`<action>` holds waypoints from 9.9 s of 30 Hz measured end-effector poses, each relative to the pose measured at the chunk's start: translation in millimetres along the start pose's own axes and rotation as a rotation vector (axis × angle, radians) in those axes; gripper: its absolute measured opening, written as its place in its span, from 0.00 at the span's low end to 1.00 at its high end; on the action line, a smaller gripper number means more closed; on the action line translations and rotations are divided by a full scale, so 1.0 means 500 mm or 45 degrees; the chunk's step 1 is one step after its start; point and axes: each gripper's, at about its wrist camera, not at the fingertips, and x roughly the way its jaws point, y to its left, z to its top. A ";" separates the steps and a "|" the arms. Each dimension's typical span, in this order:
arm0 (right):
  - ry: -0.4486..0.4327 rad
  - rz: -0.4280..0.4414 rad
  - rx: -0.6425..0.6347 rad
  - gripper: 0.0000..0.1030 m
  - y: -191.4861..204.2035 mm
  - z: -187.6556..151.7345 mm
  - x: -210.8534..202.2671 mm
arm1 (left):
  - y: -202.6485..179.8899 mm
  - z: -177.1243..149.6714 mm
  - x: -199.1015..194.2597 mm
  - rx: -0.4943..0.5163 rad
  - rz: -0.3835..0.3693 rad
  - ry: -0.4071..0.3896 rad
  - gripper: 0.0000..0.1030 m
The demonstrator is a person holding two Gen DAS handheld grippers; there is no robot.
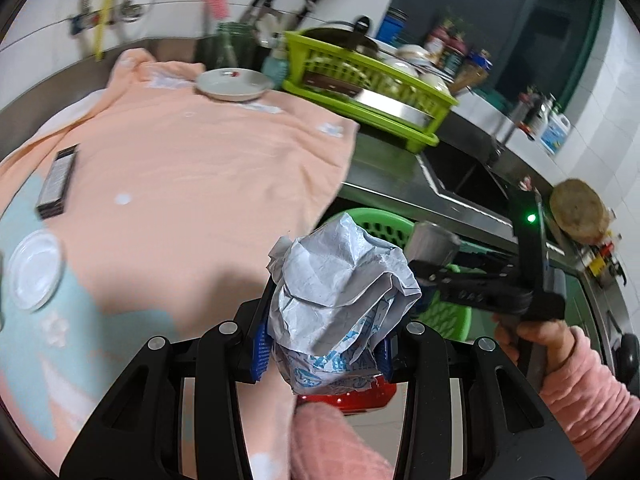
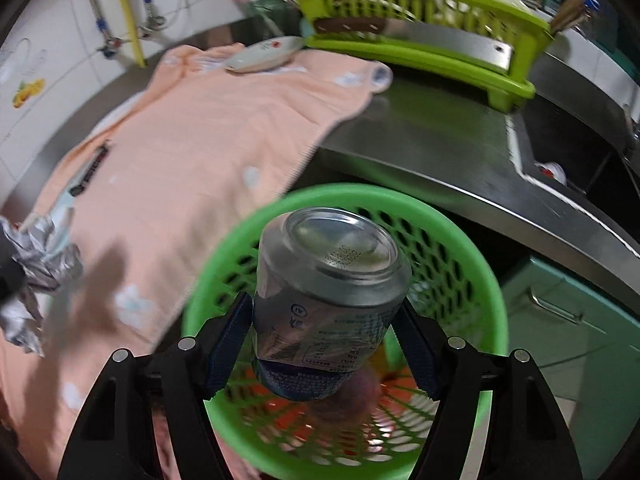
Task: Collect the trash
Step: 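Drop the blue can into the basket with the right gripper while the left carries the bag over, then open the left gripper to drop the white bag into the basket, then grasp the white plastic cup lid with the left gripper while the right moves to the black box, then grasp the black rectangular box with the right gripper while the left holds the white lid, then carry the black box toward the basket with the right gripper while the left lifts the lid, then open the right gripper to drop the box while the left drops the lid into the basket, then move both grippers back over the towel toward the red can and paper cup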
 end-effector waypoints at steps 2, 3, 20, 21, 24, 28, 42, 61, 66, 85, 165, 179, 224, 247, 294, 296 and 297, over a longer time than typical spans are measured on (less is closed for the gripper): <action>0.006 -0.024 0.000 0.66 -0.012 -0.005 0.006 | -0.018 0.008 0.023 0.014 -0.006 0.015 0.39; 0.006 -0.040 0.002 0.66 -0.020 -0.008 0.008 | -0.030 0.011 0.039 0.014 -0.023 0.032 0.39; -0.063 -0.039 0.073 0.70 -0.092 -0.036 -0.047 | -0.142 0.026 0.221 0.115 -0.033 0.196 0.43; -0.072 -0.034 0.076 0.72 -0.092 -0.037 -0.052 | -0.146 0.026 0.229 0.124 -0.024 0.205 0.48; -0.093 -0.015 0.082 0.73 -0.090 -0.038 -0.065 | -0.151 0.022 0.242 0.135 -0.015 0.213 0.56; -0.104 0.001 0.079 0.73 -0.083 -0.039 -0.073 | -0.142 0.014 0.250 0.105 -0.047 0.231 0.69; -0.138 0.034 0.054 0.74 -0.049 -0.030 -0.092 | -0.111 -0.004 0.233 0.067 -0.065 0.220 0.79; -0.128 0.183 -0.078 0.74 0.101 0.011 -0.074 | 0.100 -0.008 0.009 0.038 0.360 0.003 0.79; -0.125 0.244 -0.152 0.75 0.178 0.031 -0.068 | 0.207 0.000 -0.048 -0.023 0.511 -0.029 0.86; -0.099 0.423 -0.371 0.82 0.412 0.122 -0.013 | 0.422 0.016 -0.024 -0.057 0.597 0.049 0.95; 0.094 0.433 -0.490 0.44 0.717 0.324 0.195 | 0.504 -0.023 -0.033 -0.040 0.506 0.157 0.95; 0.040 0.487 -0.446 0.44 0.558 0.221 0.077 | 0.513 -0.035 -0.030 -0.075 0.485 0.148 0.90; 0.026 -0.008 0.059 0.64 -0.093 -0.020 -0.006 | -0.096 0.007 0.195 0.286 0.013 0.142 0.89; -0.050 0.004 0.110 0.71 -0.130 -0.034 -0.067 | -0.143 -0.001 0.285 0.218 -0.078 0.244 0.95; -0.002 0.500 -0.422 0.74 0.493 0.128 -0.023 | 0.469 -0.031 -0.279 -0.178 0.806 -0.084 0.95; 0.014 0.529 -0.439 0.74 0.528 0.143 -0.020 | 0.501 -0.036 -0.277 -0.193 0.827 -0.059 0.95; 0.021 0.538 -0.442 0.74 0.542 0.150 -0.017 | 0.510 -0.040 -0.274 -0.195 0.835 -0.048 0.95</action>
